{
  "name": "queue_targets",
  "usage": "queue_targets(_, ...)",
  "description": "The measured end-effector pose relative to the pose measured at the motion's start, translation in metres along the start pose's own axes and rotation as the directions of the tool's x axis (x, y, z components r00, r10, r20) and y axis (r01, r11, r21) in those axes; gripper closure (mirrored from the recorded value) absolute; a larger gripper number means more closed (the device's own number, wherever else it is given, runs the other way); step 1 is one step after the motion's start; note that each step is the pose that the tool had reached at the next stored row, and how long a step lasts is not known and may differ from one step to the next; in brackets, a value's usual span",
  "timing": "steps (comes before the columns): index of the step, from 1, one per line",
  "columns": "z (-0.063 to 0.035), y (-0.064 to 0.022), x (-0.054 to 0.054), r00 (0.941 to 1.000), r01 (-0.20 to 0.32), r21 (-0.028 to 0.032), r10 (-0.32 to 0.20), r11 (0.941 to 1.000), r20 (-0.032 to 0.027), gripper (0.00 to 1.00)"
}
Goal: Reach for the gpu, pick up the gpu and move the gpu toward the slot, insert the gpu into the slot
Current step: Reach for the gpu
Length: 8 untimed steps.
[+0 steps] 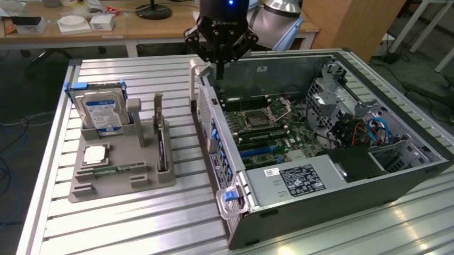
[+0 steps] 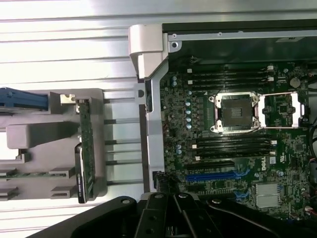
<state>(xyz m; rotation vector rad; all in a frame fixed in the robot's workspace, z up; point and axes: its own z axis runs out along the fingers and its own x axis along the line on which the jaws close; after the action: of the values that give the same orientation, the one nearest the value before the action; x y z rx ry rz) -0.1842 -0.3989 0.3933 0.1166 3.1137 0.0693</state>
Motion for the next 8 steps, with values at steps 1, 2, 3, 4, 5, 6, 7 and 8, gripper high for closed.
queue_targets(1,-0.0001,-0.0001,0.002,1.0,0.0,0.0,0.0,1.0,0.0,0.9)
queue_targets(2,-0.0001,-0.0002,0.003,1.0,0.0,0.0,0.0,1.0,0.0,0.9)
queue_targets(3,-0.0001,-0.0004,0.005,1.0,0.0,0.0,0.0,1.0,0.0,0.9)
queue_targets(4,-0.0002,-0.0005,0.006,1.0,0.0,0.0001,0.0,1.0,0.0,0.9)
queue_targets(5,-0.0002,-0.0006,0.008,1.0,0.0,0.0001,0.0,1.0,0.0,0.9)
queue_targets(6,-0.0003,-0.0007,0.01,1.0,0.0,0.0,0.0,1.0,-0.0001,0.9)
queue_targets(7,-0.0003,-0.0008,0.011,1.0,0.0,0.0,0.0,1.0,0.0,0.9)
queue_targets(8,-0.0004,-0.001,0.013,1.0,0.0,0.0,0.0,1.0,0.0,0.9)
